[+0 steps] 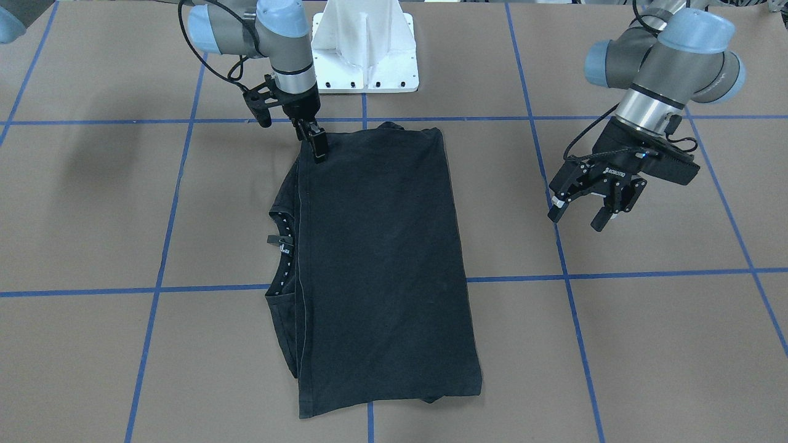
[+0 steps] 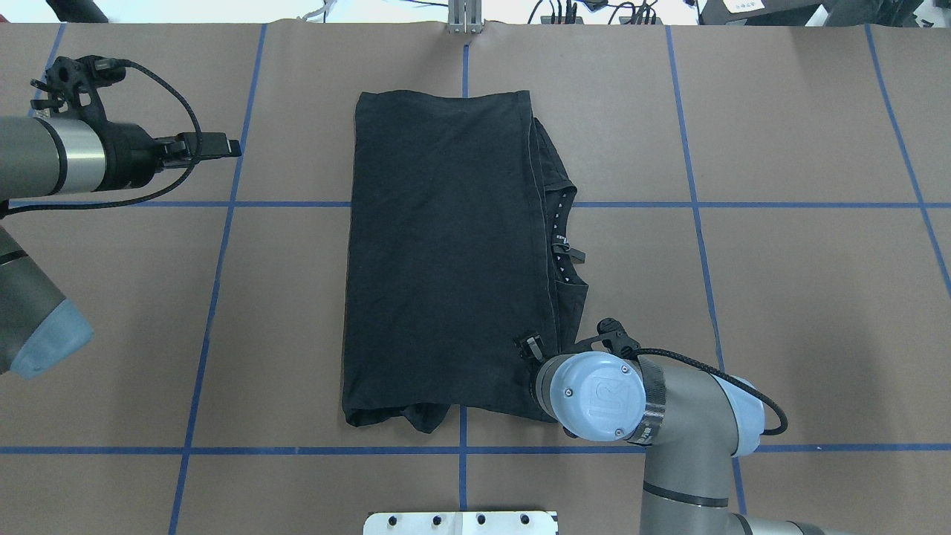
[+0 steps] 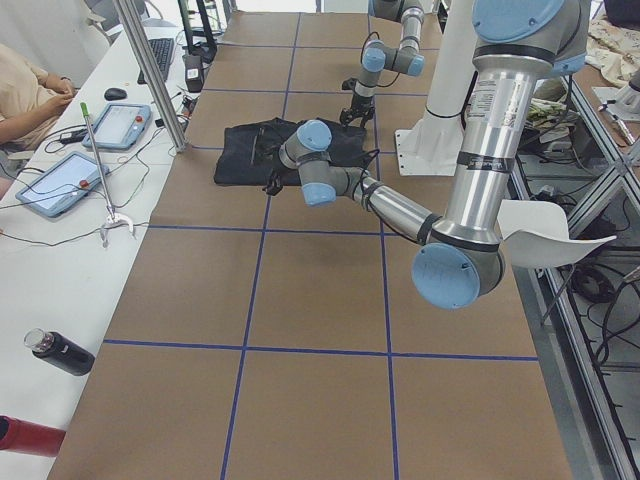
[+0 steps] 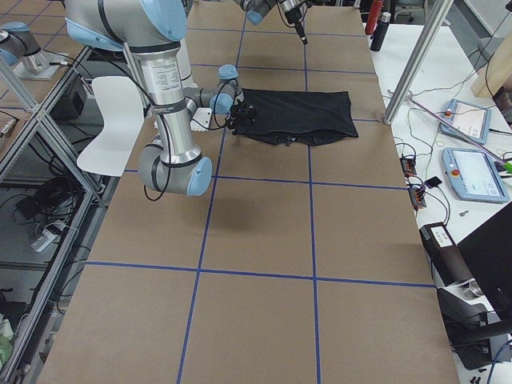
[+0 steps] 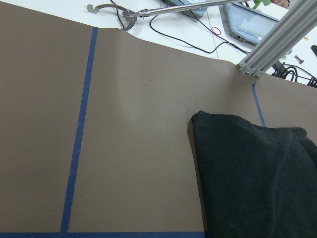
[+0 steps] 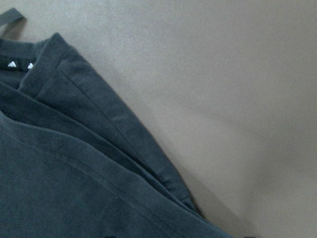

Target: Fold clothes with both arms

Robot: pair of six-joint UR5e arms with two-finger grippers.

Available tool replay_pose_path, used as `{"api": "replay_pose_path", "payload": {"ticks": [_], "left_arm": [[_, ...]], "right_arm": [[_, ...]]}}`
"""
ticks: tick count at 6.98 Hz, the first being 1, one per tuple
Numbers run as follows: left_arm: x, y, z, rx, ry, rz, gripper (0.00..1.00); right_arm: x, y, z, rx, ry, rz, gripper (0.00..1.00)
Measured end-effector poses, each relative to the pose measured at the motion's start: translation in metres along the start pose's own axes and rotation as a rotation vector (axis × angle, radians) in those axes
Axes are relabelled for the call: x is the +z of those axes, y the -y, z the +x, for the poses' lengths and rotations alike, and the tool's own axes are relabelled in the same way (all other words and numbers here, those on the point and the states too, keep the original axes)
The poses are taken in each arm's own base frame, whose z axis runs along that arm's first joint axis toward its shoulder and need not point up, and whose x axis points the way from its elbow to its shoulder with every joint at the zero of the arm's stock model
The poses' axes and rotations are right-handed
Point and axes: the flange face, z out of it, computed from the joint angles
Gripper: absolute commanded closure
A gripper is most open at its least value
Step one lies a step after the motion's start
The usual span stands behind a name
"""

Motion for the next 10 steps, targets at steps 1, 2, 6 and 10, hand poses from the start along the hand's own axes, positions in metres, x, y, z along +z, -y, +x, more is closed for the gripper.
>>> {"api": "replay_pose_path", "payload": {"ticks": [1, 2, 6, 10], "left_arm": [[0.0, 0.0, 0.0, 0.0, -0.001, 0.0, 0.0], [0.0, 0.0, 0.0, 0.0, -0.002, 0.0, 0.0], [-0.004, 0.0, 0.003, -0.011, -0.009, 0.002, 0.0], [-0.004, -0.001, 0.004, -0.038, -0.011, 0.001, 0.0]], "right_arm": [[0.001, 0.0, 0.0, -0.002, -0.002, 0.001, 0.44], [0.001, 0.0, 0.001, -0.003, -0.004, 0.002, 0.92], [0.002, 0.0, 0.001, -0.016, -0.008, 0.0, 1.0], [-0.009, 0.005, -0.008, -0.04, 0.0, -0.018, 1.0]]}}
